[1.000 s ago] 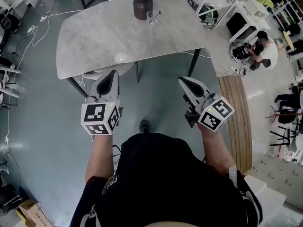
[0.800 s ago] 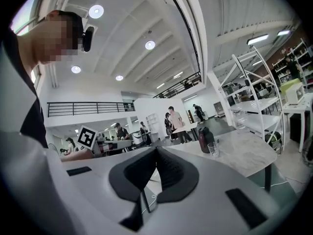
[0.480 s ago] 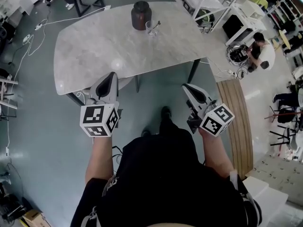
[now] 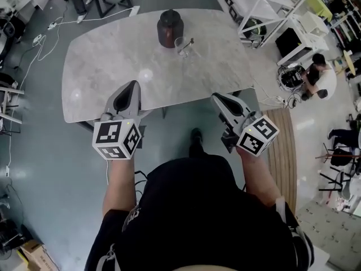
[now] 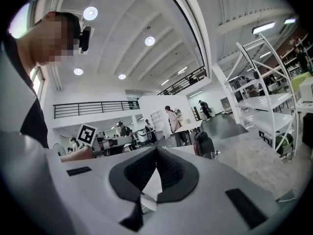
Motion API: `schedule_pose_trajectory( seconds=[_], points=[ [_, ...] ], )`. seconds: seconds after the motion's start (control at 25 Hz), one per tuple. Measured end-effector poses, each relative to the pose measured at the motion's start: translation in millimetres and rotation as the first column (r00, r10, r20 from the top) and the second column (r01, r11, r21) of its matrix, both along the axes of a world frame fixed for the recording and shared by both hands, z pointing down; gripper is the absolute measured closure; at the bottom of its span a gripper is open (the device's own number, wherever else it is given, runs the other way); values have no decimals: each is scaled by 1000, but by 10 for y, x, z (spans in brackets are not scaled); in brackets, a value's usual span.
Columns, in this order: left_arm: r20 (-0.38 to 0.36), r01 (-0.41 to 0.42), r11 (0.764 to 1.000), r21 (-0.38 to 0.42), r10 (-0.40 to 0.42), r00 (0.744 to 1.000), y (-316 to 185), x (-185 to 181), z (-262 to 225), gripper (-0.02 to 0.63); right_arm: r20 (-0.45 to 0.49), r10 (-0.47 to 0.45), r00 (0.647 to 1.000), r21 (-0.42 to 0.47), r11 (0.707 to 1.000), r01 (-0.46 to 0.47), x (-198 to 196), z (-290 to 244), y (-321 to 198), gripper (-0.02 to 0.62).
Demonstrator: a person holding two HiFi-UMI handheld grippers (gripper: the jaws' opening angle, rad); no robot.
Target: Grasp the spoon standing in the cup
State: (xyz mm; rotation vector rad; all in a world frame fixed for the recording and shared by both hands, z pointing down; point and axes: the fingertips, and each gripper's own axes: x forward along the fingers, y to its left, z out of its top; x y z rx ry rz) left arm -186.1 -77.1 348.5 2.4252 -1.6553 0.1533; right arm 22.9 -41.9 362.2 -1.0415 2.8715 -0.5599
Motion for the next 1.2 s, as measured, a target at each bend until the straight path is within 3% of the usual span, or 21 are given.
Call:
schedule_pose_trajectory(
  seconds=[0.36,0.64,0.92,1.2],
  points=[
    [7,22,999,-24,-22,1000,-897,571,-19,598,14,-49,999,-21,999,49,503,-15,-1015,601],
    [26,34,999,-29,-33,999,-1214,816,6,598,22,-66,998,-16,998,66,742,-19,-1535,601],
    [6,15,999,-52,-15,1000,-1573,605,63,598,39,-54,998,-25,998,55,494,-19,-1884,601],
    [7,-56,997,-49,56,998,-1866,374,52,598,13,-76,997,-19,997,76,-85,-102,-2164,601]
  ],
)
